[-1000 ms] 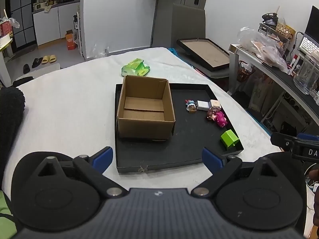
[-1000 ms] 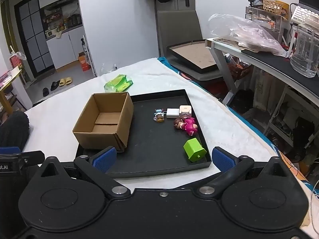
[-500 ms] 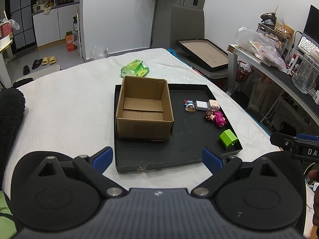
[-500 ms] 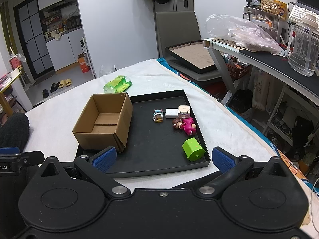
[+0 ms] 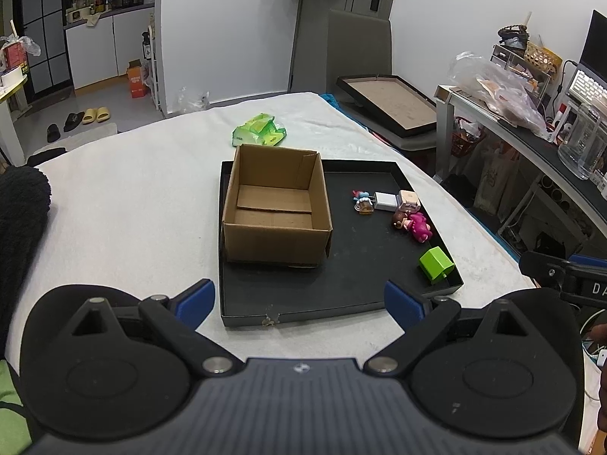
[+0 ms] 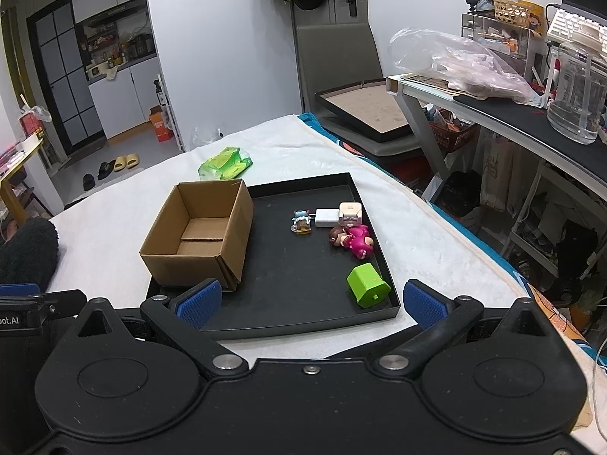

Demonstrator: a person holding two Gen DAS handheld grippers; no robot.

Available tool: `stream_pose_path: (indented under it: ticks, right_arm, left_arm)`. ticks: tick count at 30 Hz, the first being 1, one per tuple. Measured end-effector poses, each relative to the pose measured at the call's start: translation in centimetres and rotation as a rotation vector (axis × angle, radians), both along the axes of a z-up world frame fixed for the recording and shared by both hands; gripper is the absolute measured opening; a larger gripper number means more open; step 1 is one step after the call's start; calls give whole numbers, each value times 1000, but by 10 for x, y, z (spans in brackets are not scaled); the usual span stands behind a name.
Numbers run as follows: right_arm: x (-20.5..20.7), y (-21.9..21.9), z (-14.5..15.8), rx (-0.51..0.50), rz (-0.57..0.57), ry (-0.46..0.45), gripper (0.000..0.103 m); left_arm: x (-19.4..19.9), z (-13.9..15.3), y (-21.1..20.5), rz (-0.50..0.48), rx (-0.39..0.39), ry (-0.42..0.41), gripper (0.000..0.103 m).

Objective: Organize rigid objects

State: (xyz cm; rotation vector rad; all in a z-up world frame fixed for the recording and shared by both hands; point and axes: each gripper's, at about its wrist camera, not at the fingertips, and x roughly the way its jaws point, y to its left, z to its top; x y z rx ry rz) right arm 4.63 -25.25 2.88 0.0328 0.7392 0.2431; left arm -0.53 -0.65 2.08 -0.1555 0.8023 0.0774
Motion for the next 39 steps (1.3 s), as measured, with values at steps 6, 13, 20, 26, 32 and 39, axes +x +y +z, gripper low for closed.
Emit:
stream_pose_path:
  ticks: [6, 13, 20, 26, 32, 39]
  right_arm:
    - [1, -2, -2, 8, -5, 5, 103]
    - [1, 0, -3, 5, -6, 5, 103]
    - [-1, 2, -3, 2, -7, 1, 103]
    - [-3, 1, 1, 5, 3, -1, 103]
    - [-4, -1, 2, 3, -3, -4, 103]
    - [-2, -1, -1, 10, -2, 6, 103]
  left_arm:
    - [-2, -1, 2, 12, 0, -5, 95]
    - [-2, -1, 3, 11, -3, -5, 95]
    - [-2, -1, 3, 10, -4, -11, 95]
    - [-2, 1, 4, 12, -7, -18, 95]
    - [-3, 1, 1, 3, -4, -27, 95]
    - [-3, 1, -1, -3, -1, -31, 95]
